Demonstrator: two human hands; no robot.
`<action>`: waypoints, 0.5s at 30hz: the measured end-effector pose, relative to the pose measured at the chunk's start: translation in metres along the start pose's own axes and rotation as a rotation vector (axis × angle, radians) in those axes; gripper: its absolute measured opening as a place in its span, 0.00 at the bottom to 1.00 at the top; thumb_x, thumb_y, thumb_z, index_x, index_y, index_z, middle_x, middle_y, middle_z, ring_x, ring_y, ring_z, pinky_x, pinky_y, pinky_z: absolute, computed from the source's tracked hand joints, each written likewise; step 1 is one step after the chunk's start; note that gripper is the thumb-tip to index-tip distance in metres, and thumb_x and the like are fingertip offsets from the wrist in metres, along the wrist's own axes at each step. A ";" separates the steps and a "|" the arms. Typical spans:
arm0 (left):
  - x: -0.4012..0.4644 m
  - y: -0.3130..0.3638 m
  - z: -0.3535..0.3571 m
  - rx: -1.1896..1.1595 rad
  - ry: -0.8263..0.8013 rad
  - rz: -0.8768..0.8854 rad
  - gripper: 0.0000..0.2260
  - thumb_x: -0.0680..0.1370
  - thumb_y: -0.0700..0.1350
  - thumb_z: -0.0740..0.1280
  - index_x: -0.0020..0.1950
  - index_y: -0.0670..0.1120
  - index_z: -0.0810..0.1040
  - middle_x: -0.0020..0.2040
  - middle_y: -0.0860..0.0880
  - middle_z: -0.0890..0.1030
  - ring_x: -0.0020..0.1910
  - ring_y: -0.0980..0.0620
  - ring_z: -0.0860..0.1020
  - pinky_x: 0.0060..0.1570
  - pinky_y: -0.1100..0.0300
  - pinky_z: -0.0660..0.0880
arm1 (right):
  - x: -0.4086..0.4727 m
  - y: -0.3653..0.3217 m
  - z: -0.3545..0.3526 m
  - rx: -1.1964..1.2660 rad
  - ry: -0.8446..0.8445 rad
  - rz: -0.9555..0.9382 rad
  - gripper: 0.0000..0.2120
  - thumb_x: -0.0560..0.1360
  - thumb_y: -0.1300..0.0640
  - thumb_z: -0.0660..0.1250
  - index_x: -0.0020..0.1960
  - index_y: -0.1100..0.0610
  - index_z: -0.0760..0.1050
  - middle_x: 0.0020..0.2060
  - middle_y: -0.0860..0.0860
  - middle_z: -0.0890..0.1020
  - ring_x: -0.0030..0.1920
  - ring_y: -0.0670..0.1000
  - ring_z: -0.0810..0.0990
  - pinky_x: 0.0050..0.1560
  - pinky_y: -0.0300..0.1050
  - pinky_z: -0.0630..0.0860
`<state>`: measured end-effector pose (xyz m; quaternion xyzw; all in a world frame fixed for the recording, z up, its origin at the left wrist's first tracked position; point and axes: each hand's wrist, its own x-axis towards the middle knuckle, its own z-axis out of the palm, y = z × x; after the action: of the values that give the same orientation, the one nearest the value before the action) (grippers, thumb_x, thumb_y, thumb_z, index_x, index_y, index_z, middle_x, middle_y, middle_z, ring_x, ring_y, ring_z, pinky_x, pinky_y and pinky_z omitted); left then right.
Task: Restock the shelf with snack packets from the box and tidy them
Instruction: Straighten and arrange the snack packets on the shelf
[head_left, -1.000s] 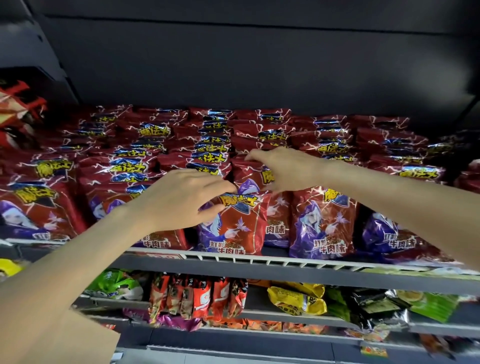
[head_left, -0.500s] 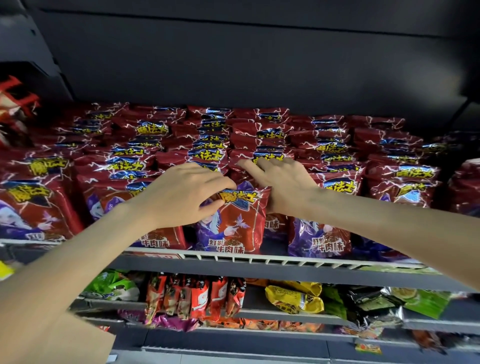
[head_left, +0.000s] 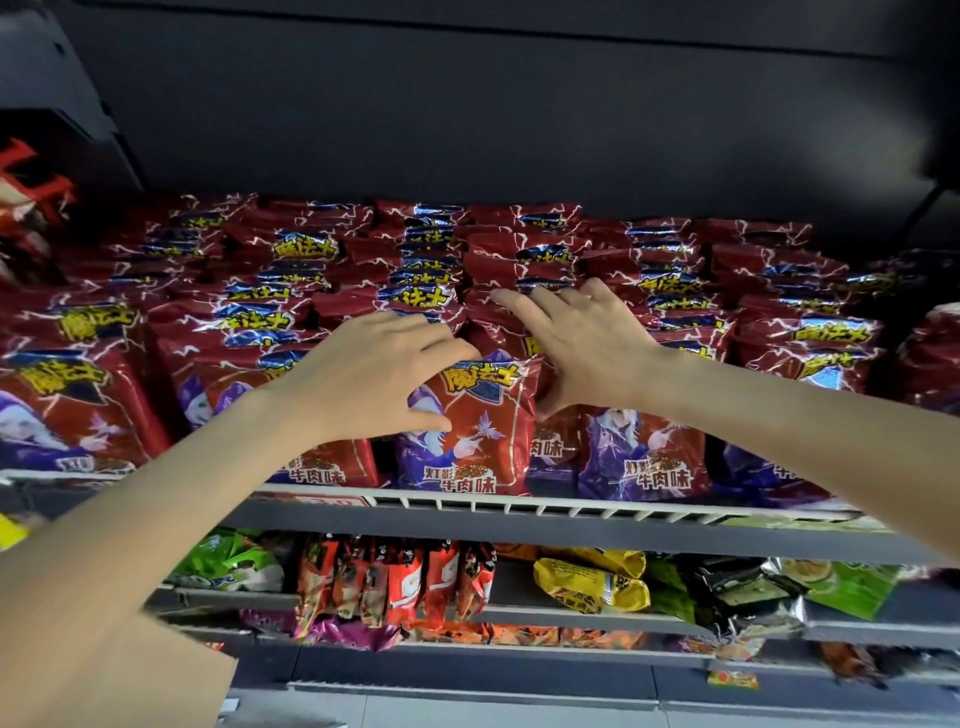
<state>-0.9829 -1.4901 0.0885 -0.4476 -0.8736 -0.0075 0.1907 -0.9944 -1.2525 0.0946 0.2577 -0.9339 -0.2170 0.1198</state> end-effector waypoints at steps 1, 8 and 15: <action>0.000 0.001 -0.001 -0.005 0.001 0.007 0.26 0.67 0.58 0.74 0.61 0.49 0.74 0.52 0.49 0.81 0.48 0.47 0.80 0.45 0.50 0.78 | 0.000 0.000 0.002 0.008 -0.016 0.003 0.62 0.58 0.26 0.69 0.77 0.54 0.41 0.58 0.51 0.75 0.54 0.54 0.77 0.59 0.51 0.67; 0.000 0.001 -0.002 0.052 0.054 0.070 0.30 0.61 0.57 0.79 0.58 0.47 0.75 0.47 0.48 0.82 0.42 0.47 0.81 0.38 0.52 0.80 | 0.006 -0.003 -0.005 0.069 0.101 -0.004 0.56 0.61 0.37 0.75 0.77 0.55 0.49 0.57 0.53 0.76 0.54 0.55 0.77 0.59 0.52 0.63; 0.001 0.003 0.000 0.118 0.022 0.049 0.30 0.64 0.59 0.75 0.62 0.47 0.75 0.52 0.50 0.81 0.47 0.51 0.81 0.45 0.56 0.78 | 0.002 0.000 0.007 0.097 0.137 0.010 0.53 0.58 0.35 0.76 0.75 0.56 0.58 0.58 0.54 0.75 0.56 0.57 0.75 0.57 0.57 0.67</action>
<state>-0.9813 -1.4877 0.0883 -0.4569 -0.8591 0.0435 0.2265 -0.9983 -1.2511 0.0882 0.2727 -0.9342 -0.1529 0.1721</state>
